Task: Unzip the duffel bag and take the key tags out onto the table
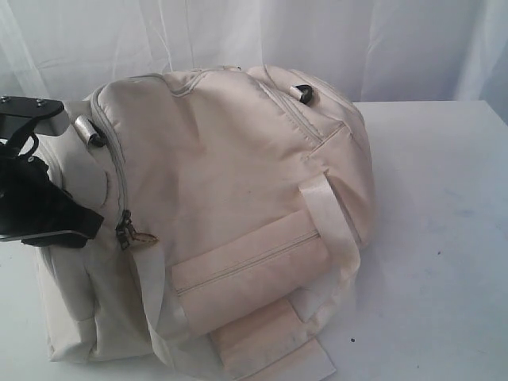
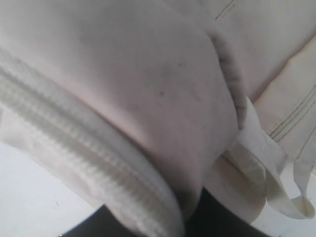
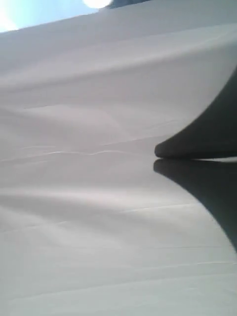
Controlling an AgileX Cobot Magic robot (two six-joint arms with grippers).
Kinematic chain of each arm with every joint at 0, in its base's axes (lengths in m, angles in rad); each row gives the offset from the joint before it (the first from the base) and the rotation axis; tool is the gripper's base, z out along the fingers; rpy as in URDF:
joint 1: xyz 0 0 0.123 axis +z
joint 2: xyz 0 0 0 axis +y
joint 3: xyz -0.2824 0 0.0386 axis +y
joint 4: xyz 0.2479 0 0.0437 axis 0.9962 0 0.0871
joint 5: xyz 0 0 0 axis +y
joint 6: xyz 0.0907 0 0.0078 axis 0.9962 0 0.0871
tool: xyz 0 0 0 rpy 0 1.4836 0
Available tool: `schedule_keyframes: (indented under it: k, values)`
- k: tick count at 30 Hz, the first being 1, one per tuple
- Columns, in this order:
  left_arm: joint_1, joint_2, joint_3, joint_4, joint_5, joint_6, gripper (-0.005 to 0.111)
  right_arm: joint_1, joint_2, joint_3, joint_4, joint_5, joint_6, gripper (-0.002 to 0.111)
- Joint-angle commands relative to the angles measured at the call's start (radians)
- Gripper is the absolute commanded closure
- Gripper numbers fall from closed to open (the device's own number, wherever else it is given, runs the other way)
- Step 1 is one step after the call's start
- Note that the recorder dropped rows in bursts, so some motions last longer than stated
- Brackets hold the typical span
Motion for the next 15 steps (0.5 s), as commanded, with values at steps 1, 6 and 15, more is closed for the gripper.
schedule_keyframes:
  k: [1, 6, 15]
  values:
    - [-0.006, 0.002, 0.008, -0.032, 0.020, 0.004, 0.107, 0.002, -0.005, 0.002, 0.044, -0.259, 0.130, 0.108]
    - [-0.006, 0.002, 0.008, -0.046, 0.018, 0.004, 0.107, 0.004, 0.182, -0.217, 0.140, 0.365, 0.251, 0.108]
    - [-0.006, 0.002, 0.008, -0.046, 0.018, 0.004, 0.107, 0.180, 0.822, -0.693, 0.473, 0.827, -0.088, 0.108]
